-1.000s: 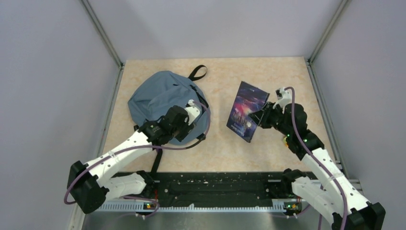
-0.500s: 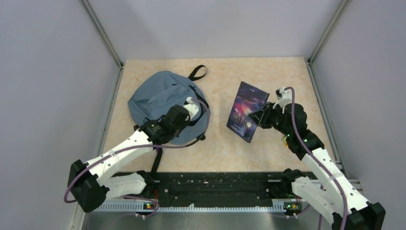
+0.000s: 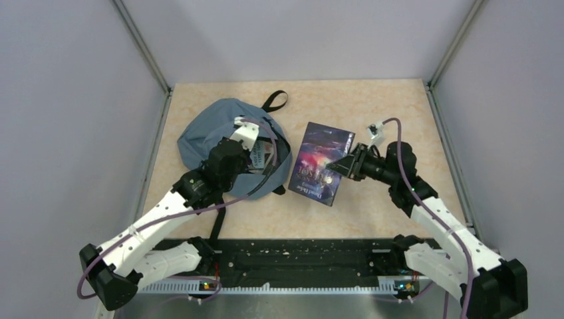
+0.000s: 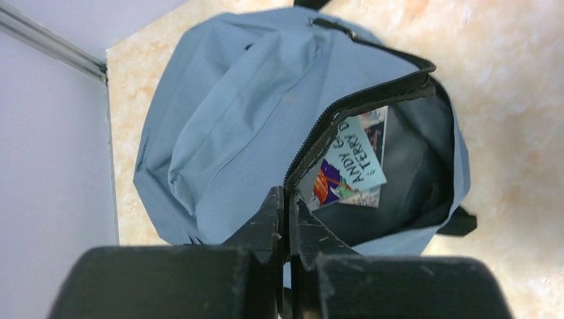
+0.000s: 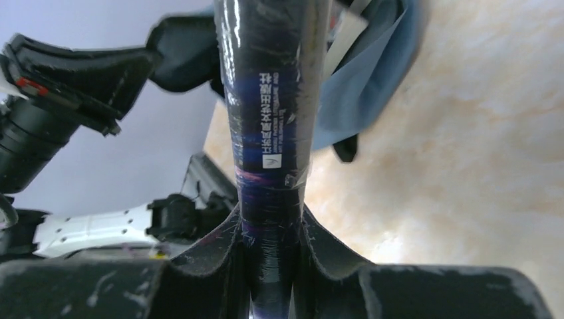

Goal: Pack the student bag
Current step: Place the book in the student bag.

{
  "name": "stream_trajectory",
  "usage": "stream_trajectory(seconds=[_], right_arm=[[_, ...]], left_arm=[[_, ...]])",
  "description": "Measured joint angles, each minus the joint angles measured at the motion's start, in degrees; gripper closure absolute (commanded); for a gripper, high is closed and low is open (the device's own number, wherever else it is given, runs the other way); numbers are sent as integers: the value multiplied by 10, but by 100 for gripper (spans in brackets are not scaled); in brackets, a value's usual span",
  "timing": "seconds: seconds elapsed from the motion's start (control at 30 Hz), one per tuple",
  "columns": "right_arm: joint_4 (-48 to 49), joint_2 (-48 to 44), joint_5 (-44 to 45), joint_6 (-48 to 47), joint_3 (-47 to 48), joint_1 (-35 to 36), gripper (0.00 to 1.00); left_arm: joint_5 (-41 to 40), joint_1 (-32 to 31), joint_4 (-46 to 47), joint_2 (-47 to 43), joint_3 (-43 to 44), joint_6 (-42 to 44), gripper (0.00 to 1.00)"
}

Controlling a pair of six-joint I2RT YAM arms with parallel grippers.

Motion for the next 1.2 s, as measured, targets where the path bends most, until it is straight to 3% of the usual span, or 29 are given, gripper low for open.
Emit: stream_trajectory(seconds=[0.3,0.73,1.2], right_arm=[[70,126,-71,95,-8,109,100],[153,256,-99,194,16,137,100],[384,374,-59,392,26,144,100]], left_arm=[[2,12,44,-9,3,-20,100],[84,24,65,-59,-8,-48,100],[178,26,87,-118,-61,-42,100]])
